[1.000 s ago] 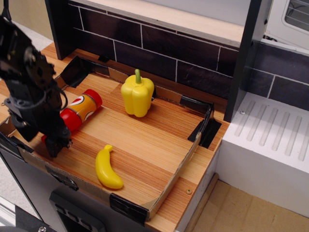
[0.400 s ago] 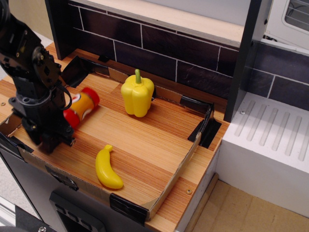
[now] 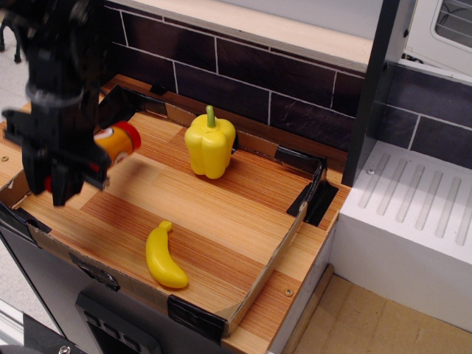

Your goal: Upright hot sauce bottle

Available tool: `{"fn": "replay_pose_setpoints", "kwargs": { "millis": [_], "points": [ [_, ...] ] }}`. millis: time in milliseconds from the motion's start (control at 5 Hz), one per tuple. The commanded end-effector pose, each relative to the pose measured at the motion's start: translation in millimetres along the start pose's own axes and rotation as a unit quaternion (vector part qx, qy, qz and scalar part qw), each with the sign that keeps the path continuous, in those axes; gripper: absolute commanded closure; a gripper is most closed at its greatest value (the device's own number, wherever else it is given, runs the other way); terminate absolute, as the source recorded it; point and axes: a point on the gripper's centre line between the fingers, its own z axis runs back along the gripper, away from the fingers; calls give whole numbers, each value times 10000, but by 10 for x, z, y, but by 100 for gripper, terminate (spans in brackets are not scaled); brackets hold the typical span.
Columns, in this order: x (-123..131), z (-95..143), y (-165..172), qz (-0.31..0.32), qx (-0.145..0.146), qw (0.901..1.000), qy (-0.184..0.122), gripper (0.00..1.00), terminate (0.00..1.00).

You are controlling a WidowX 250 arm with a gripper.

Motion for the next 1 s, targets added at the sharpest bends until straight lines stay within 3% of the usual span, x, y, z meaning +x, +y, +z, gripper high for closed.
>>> {"fn": "replay_pose_setpoints", "kwargs": {
  "millis": [0,200,600,800],
  "points": [
    [68,365,67,368,365,9858,1599,100,0],
    [39,434,80,326,439,9740,2200,100,0],
    [24,547,111,154,341,9370,3473,100,0],
    [12,541,83,-19,40,9159,4013,100,0]
  ]
}}
